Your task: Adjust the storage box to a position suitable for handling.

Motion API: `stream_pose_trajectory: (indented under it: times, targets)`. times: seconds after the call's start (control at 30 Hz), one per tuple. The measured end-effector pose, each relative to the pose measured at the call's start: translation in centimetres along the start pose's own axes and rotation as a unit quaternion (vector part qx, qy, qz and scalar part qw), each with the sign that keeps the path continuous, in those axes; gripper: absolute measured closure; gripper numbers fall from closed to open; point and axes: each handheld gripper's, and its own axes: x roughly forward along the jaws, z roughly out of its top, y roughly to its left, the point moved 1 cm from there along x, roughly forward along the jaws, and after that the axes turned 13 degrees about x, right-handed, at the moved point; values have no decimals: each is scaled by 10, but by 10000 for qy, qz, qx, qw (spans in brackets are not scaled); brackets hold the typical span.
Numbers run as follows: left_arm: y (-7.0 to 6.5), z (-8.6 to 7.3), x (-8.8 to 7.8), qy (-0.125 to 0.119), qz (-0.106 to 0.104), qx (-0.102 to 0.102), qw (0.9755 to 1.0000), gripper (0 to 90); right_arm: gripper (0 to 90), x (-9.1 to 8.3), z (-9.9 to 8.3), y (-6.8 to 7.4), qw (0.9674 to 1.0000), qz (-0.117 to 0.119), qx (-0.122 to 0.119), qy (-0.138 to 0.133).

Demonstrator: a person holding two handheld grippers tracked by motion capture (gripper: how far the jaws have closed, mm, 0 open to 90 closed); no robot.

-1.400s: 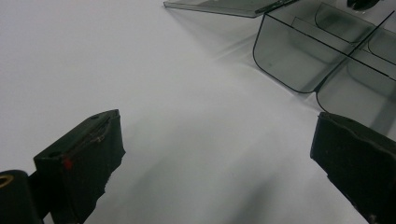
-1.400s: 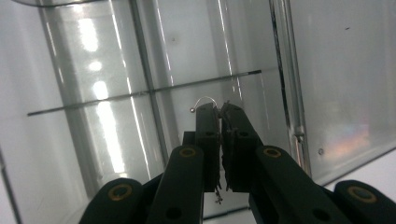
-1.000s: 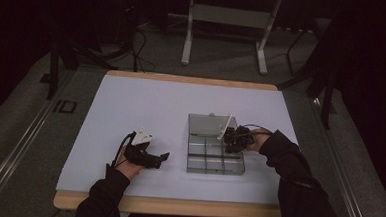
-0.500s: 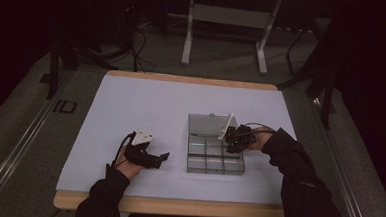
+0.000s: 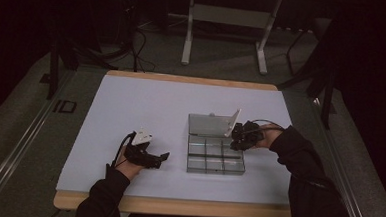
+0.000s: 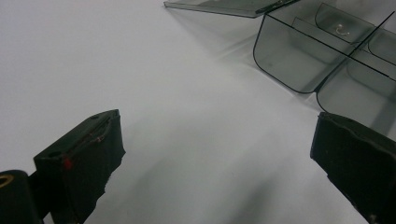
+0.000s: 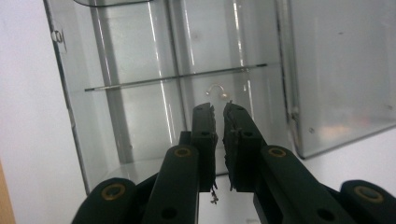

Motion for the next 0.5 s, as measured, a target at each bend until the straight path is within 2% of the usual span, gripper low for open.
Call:
stream_pose_trajectory:
  times: [0.13, 0.27, 0.5]
  targets:
    - [0, 0, 0, -4, 2, -14, 10000, 32, 827, -7, -4, -3, 9999, -128, 18, 8]
    - [0, 0, 0, -1, 2, 1, 10000, 32, 827, -12, -8, -5, 9999, -140, 49, -32]
    - [0, 0, 0, 4, 7, -4, 10000, 32, 821, -20, -25, -13, 9995, -273, 166, -13]
